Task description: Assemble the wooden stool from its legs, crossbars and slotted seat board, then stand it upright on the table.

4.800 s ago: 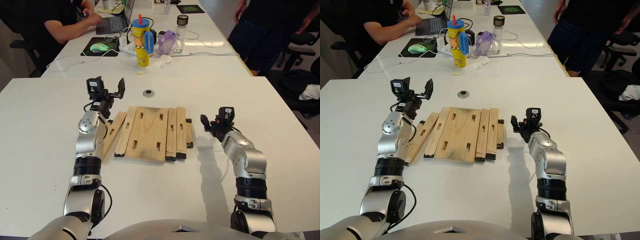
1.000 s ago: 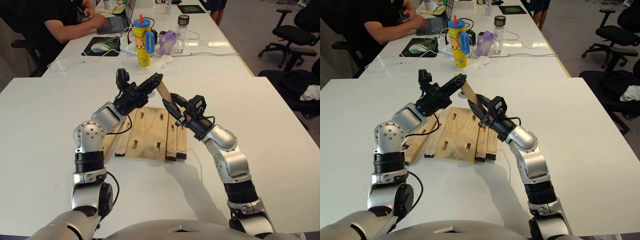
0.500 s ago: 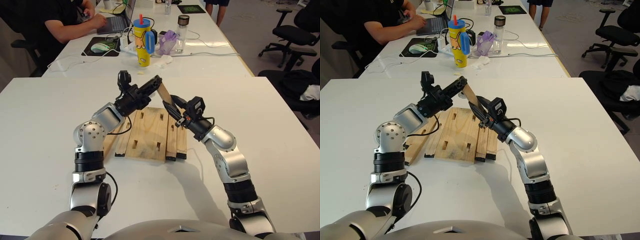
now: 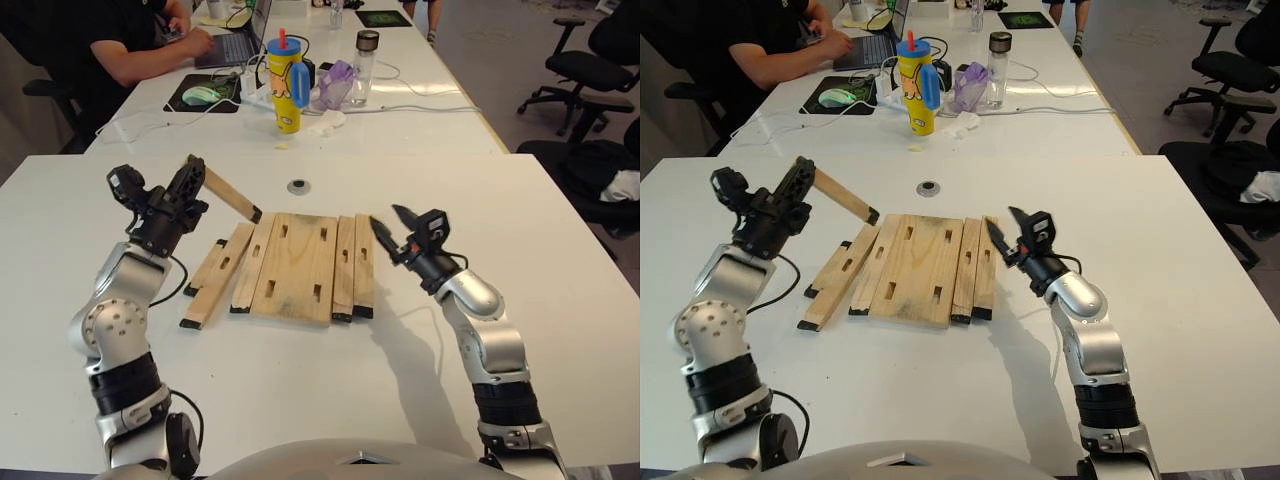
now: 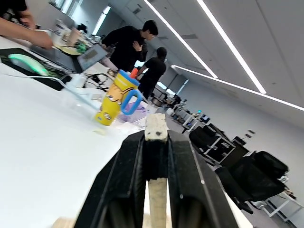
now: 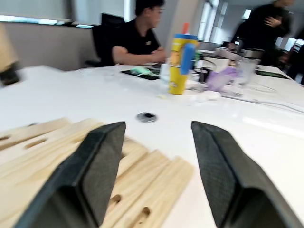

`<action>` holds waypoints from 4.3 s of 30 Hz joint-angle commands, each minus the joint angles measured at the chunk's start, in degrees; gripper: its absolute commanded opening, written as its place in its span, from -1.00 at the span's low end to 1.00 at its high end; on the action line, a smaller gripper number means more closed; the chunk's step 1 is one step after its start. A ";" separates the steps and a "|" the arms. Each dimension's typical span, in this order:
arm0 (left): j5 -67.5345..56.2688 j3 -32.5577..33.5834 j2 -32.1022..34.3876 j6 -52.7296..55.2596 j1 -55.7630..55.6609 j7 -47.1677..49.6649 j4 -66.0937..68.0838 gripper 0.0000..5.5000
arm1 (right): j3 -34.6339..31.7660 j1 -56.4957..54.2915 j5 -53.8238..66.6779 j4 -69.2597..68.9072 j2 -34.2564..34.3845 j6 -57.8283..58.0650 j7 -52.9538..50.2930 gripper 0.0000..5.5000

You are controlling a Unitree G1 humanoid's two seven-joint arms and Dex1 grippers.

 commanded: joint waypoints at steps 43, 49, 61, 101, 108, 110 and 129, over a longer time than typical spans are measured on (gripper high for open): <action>19.24 -8.88 -2.08 -15.56 0.80 -0.42 16.61 -0.84 | 0.32 -6.25 3.94 1.88 3.40 8.84 -4.35 -0.07; 21.02 -9.89 -2.15 -15.85 -0.23 -0.42 16.86 -0.84 | 0.97 -6.72 3.51 2.71 3.44 8.49 -4.23 -0.07; 23.23 -11.94 -3.00 -16.05 -3.46 -0.64 20.49 -0.84 | 2.25 -6.56 3.66 2.43 3.91 8.62 -4.44 -0.07; 45.00 -28.32 -4.25 -25.35 4.86 2.58 17.30 -0.70 | 5.48 -5.21 0.14 2.31 3.51 8.69 -4.18 -0.07; 44.03 -26.11 -5.48 -31.10 2.38 1.68 13.56 -0.38 | 5.27 -6.53 0.19 3.91 3.92 7.76 -3.82 -0.07; 44.31 -25.58 -5.28 -32.36 1.78 1.76 11.92 -0.27 | 5.19 -6.76 0.21 4.20 4.00 7.63 -3.76 -0.07; 41.60 -19.26 -2.19 -27.01 -20.03 0.87 18.92 -0.22 | 5.02 -7.94 -0.57 6.64 6.08 4.92 -4.28 -0.07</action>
